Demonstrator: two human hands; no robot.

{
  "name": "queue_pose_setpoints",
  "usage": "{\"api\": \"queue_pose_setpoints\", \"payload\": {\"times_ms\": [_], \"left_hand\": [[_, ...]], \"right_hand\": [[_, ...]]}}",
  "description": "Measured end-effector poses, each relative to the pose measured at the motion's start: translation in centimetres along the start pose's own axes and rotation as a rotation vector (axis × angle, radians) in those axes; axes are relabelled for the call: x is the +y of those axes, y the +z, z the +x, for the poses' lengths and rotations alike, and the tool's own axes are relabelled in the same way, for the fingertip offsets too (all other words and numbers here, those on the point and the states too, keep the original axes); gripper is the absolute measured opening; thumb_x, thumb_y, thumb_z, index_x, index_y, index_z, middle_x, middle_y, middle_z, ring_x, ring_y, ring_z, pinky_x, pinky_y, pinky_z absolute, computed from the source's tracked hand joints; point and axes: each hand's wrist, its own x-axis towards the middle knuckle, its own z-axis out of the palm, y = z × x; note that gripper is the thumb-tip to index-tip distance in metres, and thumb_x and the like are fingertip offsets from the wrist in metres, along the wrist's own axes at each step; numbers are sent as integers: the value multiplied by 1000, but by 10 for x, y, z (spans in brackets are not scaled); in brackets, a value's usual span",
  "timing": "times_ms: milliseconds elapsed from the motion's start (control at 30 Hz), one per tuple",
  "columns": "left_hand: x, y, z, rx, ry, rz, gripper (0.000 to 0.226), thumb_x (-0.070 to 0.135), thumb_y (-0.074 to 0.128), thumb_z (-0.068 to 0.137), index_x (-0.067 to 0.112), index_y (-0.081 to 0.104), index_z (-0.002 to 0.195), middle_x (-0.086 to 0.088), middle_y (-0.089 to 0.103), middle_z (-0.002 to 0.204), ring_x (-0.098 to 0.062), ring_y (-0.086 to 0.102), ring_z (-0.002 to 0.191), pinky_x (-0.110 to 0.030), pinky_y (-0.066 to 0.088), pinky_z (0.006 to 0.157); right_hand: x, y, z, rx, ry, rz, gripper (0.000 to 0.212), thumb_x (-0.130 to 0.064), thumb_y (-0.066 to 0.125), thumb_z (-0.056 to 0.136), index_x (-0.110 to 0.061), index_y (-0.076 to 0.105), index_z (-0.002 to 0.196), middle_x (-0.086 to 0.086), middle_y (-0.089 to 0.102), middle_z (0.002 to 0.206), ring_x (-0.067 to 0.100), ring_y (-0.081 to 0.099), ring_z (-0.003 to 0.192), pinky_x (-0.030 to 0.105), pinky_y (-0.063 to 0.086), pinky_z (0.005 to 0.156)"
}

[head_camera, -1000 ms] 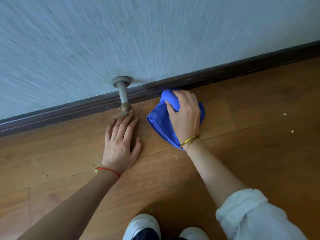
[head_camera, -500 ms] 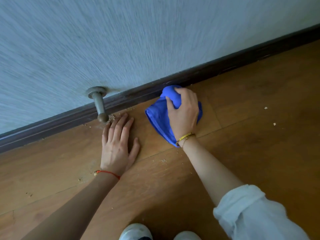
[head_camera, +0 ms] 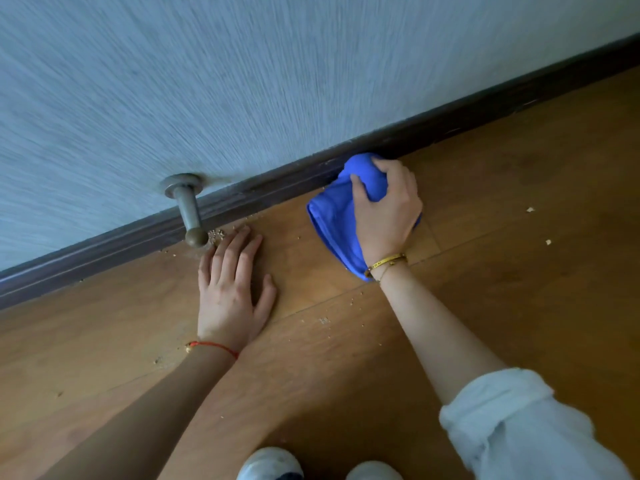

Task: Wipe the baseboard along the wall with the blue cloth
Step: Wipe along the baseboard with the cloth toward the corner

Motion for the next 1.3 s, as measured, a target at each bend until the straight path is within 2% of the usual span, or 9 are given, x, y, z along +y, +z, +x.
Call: {"api": "queue_pose_setpoints", "payload": {"times_ms": [133, 233, 300, 500, 600, 733, 1000, 1200, 1300], "left_hand": [[0, 1, 0, 23, 7, 8, 56, 32, 52, 93, 7, 54, 143, -12, 51, 151, -29, 42, 140, -50, 25, 121], [-1, 2, 1, 22, 13, 13, 56, 32, 52, 92, 6, 54, 141, -14, 52, 148, -31, 42, 138, -48, 23, 121], [-3, 2, 1, 13, 18, 7, 56, 32, 51, 93, 6, 53, 143, -13, 51, 149, -31, 43, 139, -49, 24, 122], [-1, 1, 1, 4, 14, -5, 54, 32, 51, 95, 8, 54, 144, -11, 49, 152, -31, 42, 143, -53, 25, 122], [-1, 1, 1, 8, 12, -3, 54, 31, 51, 95, 7, 54, 142, -12, 50, 152, -32, 43, 143, -53, 25, 122], [-1, 2, 1, 7, 11, 2, 54, 32, 51, 94, 7, 55, 142, -12, 51, 151, -33, 46, 140, -52, 25, 122], [-1, 1, 2, -4, 9, -3, 54, 32, 50, 95, 7, 54, 143, -11, 49, 152, -33, 43, 143, -52, 23, 123], [-2, 1, 2, 3, 16, -13, 55, 31, 50, 93, 8, 54, 143, -11, 50, 152, -32, 44, 141, -52, 25, 122], [-3, 0, 2, -12, 5, -15, 55, 32, 51, 94, 9, 54, 144, -10, 49, 153, -32, 43, 143, -55, 25, 121]], "right_hand": [[-20, 1, -6, 84, -42, 35, 17, -3, 75, 76, 0, 66, 90, 12, 65, 89, 27, 58, 87, 27, 42, 79], [-46, 14, -32, -88, -273, 71, 15, -2, 66, 76, 1, 67, 91, 15, 64, 92, 30, 56, 87, 36, 46, 81], [-47, 16, -34, -124, -310, 71, 13, -1, 65, 76, 1, 67, 89, 14, 64, 92, 31, 57, 87, 36, 48, 80], [4, -8, 15, 124, 14, -29, 16, -4, 72, 78, -1, 66, 92, 12, 65, 93, 28, 61, 90, 34, 50, 80], [-9, 2, 0, 58, -53, -11, 18, -2, 74, 77, 1, 65, 93, 13, 63, 94, 25, 58, 92, 26, 45, 82], [-23, 14, -31, -103, -212, 6, 20, 4, 75, 72, 2, 65, 90, 14, 63, 92, 28, 57, 89, 31, 46, 82], [4, -7, 15, 97, 2, -16, 16, -3, 73, 78, 0, 64, 91, 12, 64, 90, 29, 61, 87, 31, 48, 78], [-24, 14, -35, -179, -263, 16, 17, 4, 71, 72, 0, 65, 88, 12, 64, 92, 27, 56, 89, 29, 44, 83], [-4, -1, -5, 10, -81, -11, 16, 2, 73, 73, -7, 67, 85, 9, 65, 86, 31, 62, 85, 29, 45, 80]]}}
